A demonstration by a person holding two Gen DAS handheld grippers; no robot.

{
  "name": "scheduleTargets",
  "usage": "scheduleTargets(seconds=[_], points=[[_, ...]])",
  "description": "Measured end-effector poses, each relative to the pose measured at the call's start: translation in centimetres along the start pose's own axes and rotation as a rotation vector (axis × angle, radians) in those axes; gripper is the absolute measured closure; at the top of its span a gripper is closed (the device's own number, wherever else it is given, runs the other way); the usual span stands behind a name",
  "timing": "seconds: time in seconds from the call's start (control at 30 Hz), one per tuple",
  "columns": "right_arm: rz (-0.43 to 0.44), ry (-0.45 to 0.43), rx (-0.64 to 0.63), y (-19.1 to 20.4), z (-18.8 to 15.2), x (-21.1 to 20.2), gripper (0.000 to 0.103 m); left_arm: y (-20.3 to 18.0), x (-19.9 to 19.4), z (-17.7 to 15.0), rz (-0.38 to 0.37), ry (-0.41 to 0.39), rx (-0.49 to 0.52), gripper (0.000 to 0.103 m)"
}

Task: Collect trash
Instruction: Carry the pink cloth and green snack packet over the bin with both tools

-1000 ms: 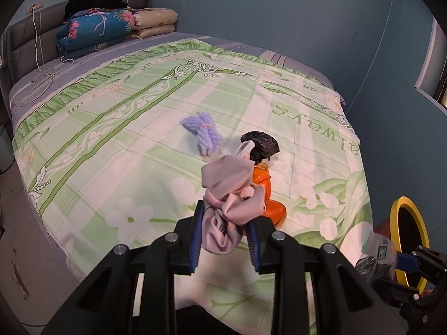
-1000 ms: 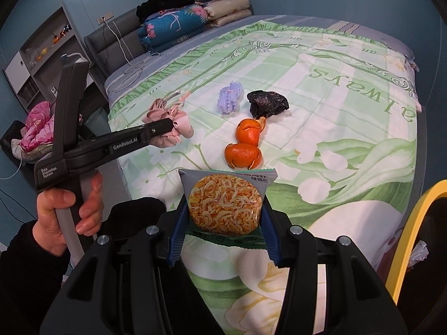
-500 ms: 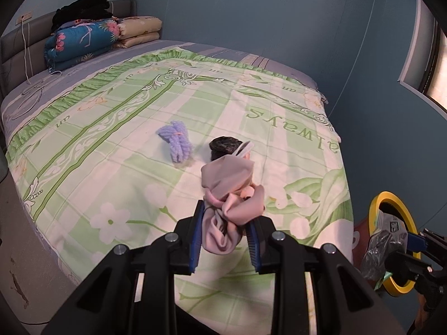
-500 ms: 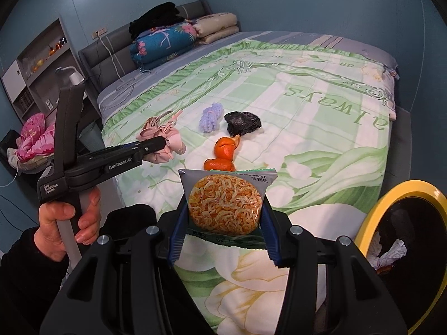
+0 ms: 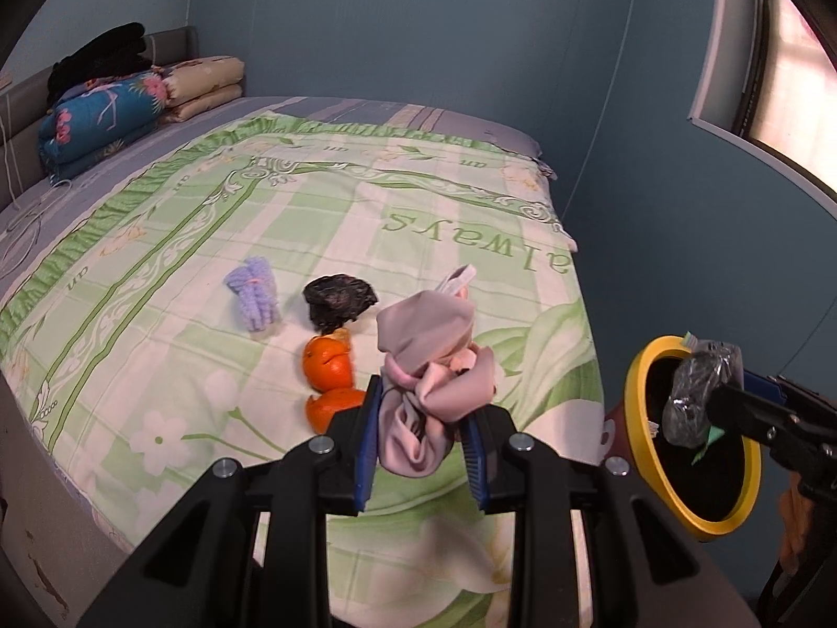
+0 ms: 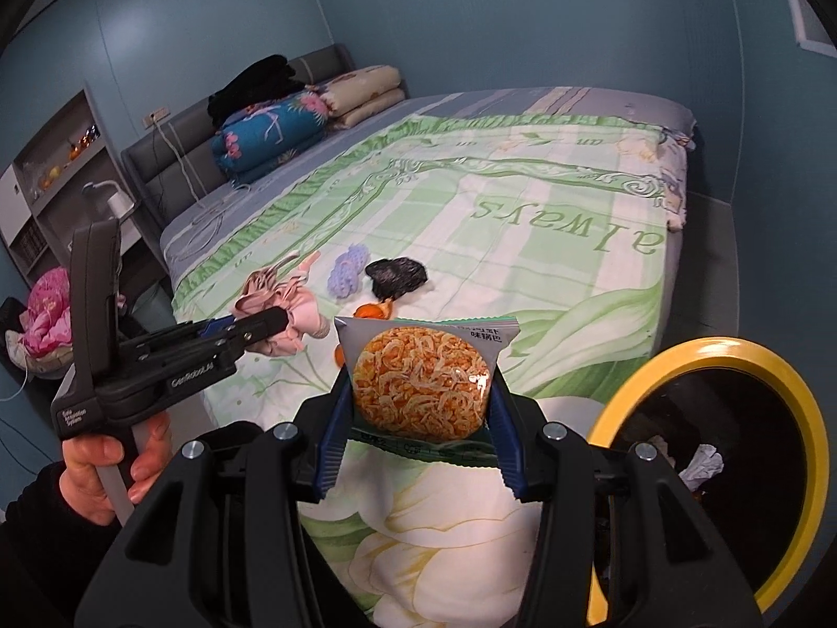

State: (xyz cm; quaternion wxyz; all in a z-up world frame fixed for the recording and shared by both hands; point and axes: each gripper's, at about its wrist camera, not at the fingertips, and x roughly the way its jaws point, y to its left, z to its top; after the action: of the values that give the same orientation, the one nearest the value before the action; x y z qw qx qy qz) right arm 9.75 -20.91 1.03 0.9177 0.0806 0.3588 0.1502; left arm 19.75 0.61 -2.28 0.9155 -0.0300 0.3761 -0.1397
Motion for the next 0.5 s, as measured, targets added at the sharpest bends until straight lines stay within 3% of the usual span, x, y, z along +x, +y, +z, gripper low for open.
scheduleTargets(seconds=[0.5], points=[[-0.127,-0.127,0.150,-6.7,0.4,-5.8,0.057,-8.5,1.2,0.5,-0.135,0.027,0.087,0.077]])
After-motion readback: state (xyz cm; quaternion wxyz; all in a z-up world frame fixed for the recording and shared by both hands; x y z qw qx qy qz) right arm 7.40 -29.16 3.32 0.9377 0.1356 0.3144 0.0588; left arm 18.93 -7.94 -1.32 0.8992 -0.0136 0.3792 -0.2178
